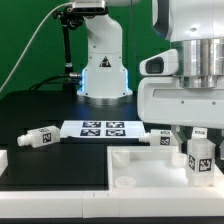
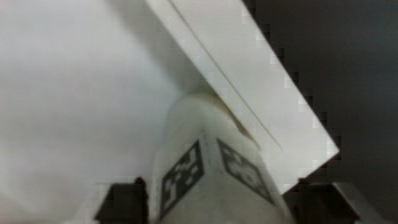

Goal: Assemble one leg

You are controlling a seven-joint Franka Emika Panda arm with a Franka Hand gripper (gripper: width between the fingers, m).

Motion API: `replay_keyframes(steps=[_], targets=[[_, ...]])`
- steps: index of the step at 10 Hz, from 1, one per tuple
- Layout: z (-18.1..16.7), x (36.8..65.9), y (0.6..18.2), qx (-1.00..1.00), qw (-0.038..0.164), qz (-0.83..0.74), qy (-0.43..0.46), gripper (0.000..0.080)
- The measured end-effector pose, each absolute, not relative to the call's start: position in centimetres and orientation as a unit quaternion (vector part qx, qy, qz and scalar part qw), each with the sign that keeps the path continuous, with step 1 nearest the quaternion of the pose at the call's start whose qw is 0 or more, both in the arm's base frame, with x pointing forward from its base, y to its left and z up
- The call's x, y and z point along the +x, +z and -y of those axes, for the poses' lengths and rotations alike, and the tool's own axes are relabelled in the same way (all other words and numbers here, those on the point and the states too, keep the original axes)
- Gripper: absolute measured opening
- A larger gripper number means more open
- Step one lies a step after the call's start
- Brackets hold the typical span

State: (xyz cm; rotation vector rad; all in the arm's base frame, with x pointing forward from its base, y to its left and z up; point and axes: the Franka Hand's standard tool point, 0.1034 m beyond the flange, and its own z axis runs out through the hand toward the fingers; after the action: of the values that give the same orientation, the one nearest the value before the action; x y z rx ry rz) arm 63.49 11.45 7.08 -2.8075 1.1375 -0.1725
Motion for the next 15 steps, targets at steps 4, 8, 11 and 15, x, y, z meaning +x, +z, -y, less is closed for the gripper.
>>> replay_keyframes(steps=[4,8,11,15], targets=[[-11.4,63.5,7.2,-0.872,0.061,-0.484,-0.046,0.0400],[-11.5,63.9,6.7,-0.651,0.078,-0.755,0.008,0.0384],[-11.9,63.8,6.5,-0.610,0.079,-0.789,0.014,0.0419],[-12.9,63.9,8.3,-0.634,0.086,-0.768,0.014,0.0643]])
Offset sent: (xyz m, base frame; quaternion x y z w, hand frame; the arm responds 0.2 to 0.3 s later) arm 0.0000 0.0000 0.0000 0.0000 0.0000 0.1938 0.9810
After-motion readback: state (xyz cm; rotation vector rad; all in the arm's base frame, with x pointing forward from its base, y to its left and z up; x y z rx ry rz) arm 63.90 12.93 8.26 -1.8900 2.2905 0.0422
